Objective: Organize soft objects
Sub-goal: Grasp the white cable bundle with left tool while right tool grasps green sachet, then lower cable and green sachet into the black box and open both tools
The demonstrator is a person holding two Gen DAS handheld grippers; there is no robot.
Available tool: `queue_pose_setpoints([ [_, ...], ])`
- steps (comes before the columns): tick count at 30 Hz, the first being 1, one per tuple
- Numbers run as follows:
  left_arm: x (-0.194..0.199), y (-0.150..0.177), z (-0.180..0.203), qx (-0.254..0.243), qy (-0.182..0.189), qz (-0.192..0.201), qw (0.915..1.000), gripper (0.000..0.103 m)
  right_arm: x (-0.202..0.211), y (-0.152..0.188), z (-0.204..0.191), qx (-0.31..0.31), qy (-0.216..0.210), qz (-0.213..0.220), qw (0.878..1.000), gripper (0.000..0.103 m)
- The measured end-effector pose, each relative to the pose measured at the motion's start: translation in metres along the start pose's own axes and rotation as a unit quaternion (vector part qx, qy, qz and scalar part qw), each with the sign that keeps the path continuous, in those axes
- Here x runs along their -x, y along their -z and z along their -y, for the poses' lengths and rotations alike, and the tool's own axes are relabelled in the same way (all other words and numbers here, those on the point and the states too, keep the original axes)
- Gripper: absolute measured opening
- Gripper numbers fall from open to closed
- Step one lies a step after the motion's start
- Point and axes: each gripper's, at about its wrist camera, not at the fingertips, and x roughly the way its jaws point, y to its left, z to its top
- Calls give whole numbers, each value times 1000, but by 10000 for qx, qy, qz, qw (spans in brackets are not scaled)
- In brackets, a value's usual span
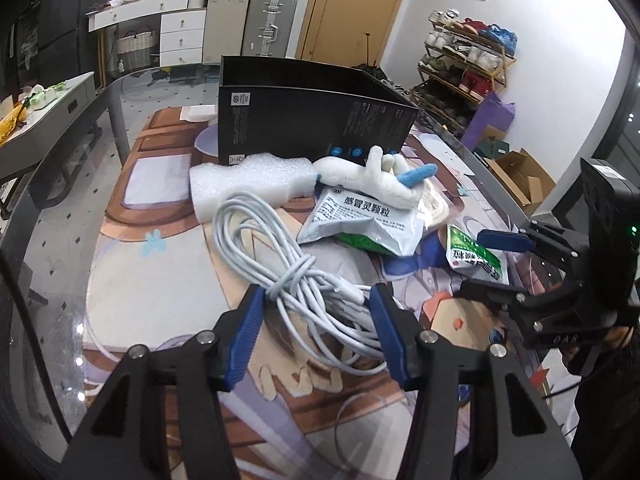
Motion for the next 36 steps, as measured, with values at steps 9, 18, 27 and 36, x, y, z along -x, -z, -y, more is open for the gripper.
queue_pose_setpoints([
  [9,5,3,-4,95,71,137,9998,52,1,1,0,-20,-7,7,10000,70],
  [18,10,3,-8,230,-71,347,9991,52,4,1,3,-37,33,52,10000,50],
  [27,19,3,-11,266,-147,627,9976,52,10,5,-7,-115,254,260,9993,34],
  [36,30,1,-8,202,-150,817,9963,52,23,10,-14,-203,280,405,9986,31],
])
